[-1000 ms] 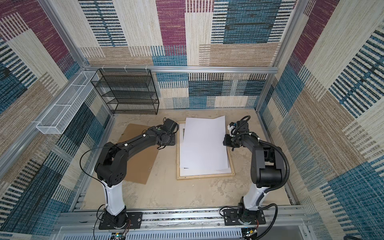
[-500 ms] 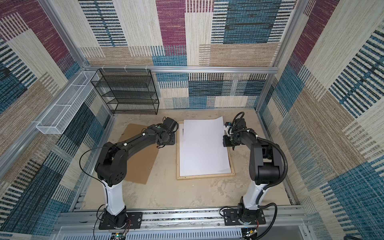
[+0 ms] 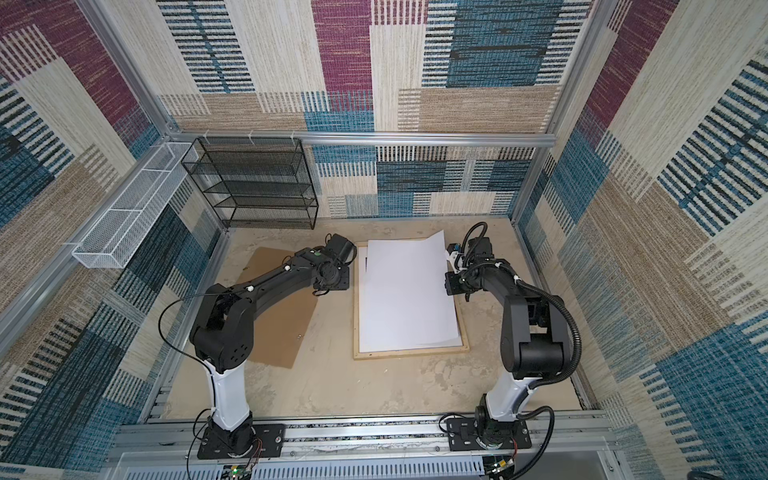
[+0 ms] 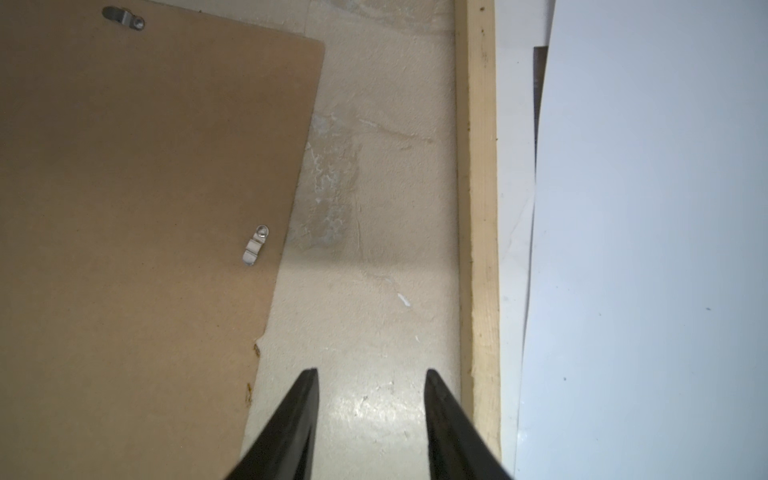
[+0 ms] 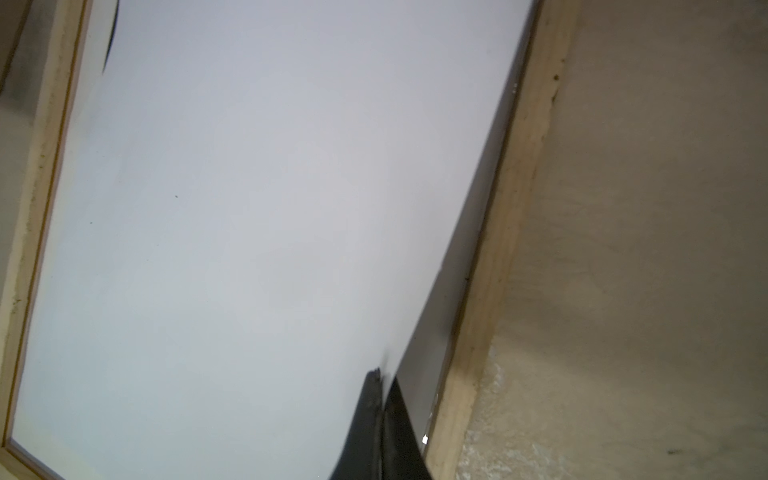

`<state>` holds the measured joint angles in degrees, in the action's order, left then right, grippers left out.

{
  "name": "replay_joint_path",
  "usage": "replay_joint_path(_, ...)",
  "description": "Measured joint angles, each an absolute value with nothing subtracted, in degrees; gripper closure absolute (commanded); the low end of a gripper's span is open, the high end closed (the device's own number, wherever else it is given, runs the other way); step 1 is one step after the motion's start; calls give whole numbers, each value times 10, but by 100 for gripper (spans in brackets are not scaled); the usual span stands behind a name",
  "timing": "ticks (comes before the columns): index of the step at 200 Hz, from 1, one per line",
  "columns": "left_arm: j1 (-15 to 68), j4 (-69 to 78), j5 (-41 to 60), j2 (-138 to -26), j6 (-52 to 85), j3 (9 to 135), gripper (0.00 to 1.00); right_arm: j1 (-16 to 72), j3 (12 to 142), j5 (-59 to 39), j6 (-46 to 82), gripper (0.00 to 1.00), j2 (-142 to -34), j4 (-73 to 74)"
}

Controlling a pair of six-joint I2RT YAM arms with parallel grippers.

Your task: Put the photo into the frame

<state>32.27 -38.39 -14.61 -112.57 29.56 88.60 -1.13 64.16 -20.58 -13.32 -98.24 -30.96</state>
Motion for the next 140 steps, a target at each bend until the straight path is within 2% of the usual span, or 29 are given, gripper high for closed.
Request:
replay_joint_path(65,323,-383,-113,-1123,293,881,56,-11,547,-202,-128,100,-900,-238)
replay_joint_path(140,323,-383,-103,-1109,294,875,57,-11,553,-235,-129,100,-921,-215)
